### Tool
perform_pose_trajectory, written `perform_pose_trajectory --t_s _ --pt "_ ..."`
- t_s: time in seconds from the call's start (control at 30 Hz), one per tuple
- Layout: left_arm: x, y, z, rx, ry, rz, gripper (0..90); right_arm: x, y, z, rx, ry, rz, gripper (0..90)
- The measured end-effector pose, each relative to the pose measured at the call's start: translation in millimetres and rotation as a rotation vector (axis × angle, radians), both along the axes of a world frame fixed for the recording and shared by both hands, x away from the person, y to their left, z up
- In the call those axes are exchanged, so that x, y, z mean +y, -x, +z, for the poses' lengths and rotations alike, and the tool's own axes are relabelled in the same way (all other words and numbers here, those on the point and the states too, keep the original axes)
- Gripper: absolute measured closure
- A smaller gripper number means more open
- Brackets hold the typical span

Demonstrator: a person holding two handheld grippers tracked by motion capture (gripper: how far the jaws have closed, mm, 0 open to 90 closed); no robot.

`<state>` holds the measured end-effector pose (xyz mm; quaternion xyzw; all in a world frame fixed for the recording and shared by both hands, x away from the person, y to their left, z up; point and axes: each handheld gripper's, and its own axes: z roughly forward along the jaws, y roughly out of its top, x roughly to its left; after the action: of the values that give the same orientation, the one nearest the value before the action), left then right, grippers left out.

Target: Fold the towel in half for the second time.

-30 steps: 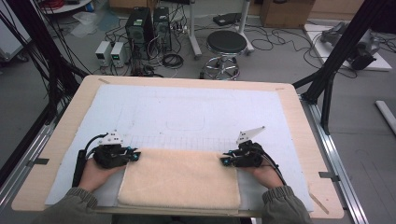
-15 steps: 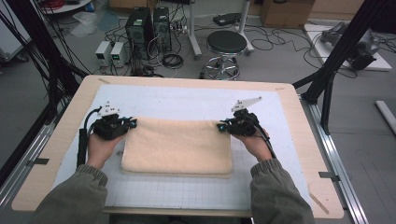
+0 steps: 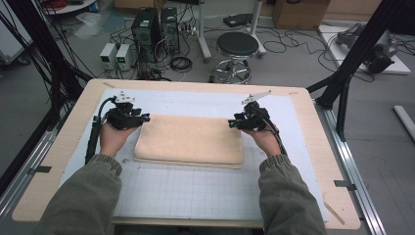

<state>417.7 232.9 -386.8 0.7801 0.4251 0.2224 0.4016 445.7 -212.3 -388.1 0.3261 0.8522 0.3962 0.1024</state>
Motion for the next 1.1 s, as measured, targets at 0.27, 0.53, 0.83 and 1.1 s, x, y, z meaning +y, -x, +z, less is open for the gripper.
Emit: perform_pose_trajectory --t_s 0.27,0.53,0.83,1.1 --pt "14.0 39.3 -4.2 -0.043 0.045 -0.072 52.0 -10.7 37.0 9.0 -0.059 -0.016 0.043 47.4" --pt "18.1 82.2 -18.1 -0.063 0.018 -0.162 47.5 -12.2 73.5 2.2 -0.052 0.011 0.094 39.9" --pt "18.2 106.3 -39.0 -0.033 -0.004 -0.22 46.8 -9.5 97.9 -15.1 -0.061 0.025 0.122 43.0" --pt "13.9 107.2 -50.5 0.016 -0.039 -0.248 56.6 -7.1 105.7 -41.3 -0.056 0.047 0.145 53.0"
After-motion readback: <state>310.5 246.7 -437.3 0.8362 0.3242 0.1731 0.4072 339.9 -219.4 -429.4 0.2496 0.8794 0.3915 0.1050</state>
